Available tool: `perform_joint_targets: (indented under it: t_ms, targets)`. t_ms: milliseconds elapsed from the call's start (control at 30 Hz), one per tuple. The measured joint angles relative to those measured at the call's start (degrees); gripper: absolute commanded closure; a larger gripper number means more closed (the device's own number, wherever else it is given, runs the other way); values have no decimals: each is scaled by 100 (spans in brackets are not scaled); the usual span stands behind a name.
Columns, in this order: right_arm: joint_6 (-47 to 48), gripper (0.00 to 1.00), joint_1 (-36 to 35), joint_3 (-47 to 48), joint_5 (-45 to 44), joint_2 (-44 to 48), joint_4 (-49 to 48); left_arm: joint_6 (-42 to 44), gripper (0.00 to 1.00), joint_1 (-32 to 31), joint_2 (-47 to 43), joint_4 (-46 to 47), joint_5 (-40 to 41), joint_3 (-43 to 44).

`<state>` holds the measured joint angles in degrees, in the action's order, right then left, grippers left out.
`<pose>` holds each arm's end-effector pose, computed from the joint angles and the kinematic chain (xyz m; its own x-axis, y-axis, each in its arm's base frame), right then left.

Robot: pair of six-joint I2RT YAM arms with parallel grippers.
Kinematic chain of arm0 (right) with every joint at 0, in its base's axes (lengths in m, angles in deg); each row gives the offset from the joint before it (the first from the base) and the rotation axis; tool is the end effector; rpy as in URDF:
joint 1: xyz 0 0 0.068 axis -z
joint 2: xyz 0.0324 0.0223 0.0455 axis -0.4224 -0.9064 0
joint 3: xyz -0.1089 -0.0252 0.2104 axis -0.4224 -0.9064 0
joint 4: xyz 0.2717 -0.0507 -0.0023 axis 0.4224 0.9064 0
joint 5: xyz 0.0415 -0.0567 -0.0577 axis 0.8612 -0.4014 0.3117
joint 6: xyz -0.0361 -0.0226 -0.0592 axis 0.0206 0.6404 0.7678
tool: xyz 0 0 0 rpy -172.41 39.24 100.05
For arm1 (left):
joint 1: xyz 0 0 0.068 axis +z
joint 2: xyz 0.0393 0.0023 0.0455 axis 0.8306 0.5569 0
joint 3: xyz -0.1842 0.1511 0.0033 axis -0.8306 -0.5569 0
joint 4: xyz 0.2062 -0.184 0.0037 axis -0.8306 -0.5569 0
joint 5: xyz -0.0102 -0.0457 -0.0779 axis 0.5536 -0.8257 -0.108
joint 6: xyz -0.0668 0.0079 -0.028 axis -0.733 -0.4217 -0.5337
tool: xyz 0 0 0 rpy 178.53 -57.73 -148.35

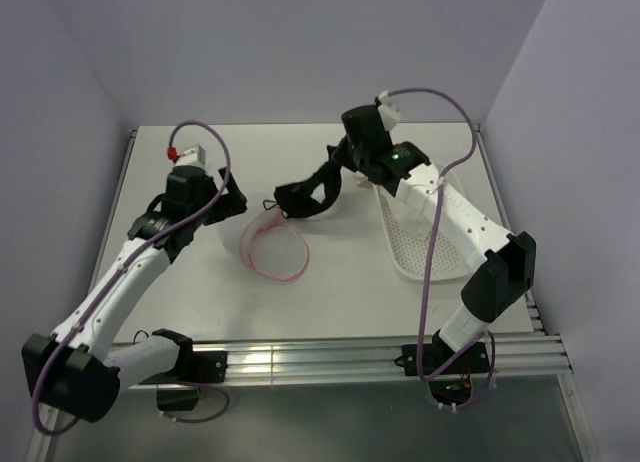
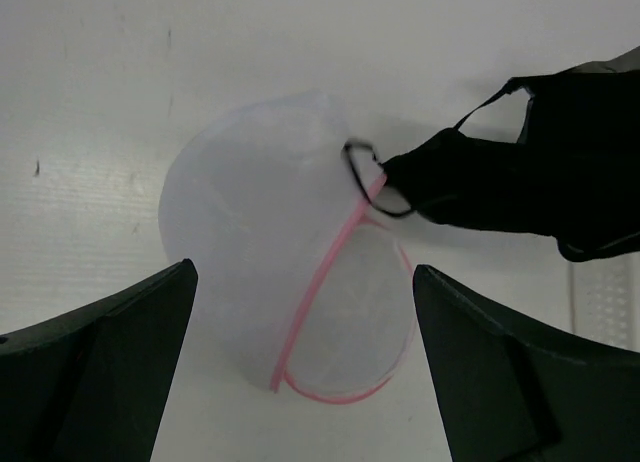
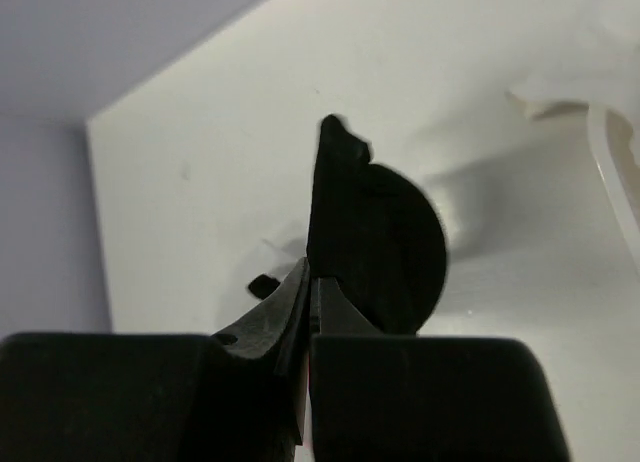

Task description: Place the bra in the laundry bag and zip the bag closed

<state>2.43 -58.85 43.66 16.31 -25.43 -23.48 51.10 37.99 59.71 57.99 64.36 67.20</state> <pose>0.3429 0.2054 0.3571 -0.4850 0.5334 -0.6931 0.1325 0.8281 0.5446 0.2759 -0.0830 0.2822 -0.5235 -0.3895 -0.7578 -0.0815 0.9082 -0.4106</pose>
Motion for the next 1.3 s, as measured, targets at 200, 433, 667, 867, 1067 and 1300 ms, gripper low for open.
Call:
perform_joint_targets:
  t_ms: [200, 433, 667, 867, 1067, 1300]
  targets:
    - [-352, 100, -2, -2162, 264, 35, -621, -120, 1, -616, 911, -437, 669, 17]
    - [-540, 100, -13, -3139, 385, 173, -1088, -81, 2, -973, 1849, -772, 1368, 428]
    - [-579, 100, -13, -3235, 450, 411, -1491, 31, 26, -1145, 2430, -975, 1805, 590]
    - [-555, 95, -13, -3241, 448, 431, -1519, 68, 73, -1154, 2610, -1180, 1982, 601]
    - [-531, 81, -13, -3414, 442, 649, -1510, 133, 100, -1154, 2610, -1300, 2098, 603]
    - [-511, 58, -13, -3458, 442, 774, -1510, 210, 100, -621, 2540, -1419, 2295, 623]
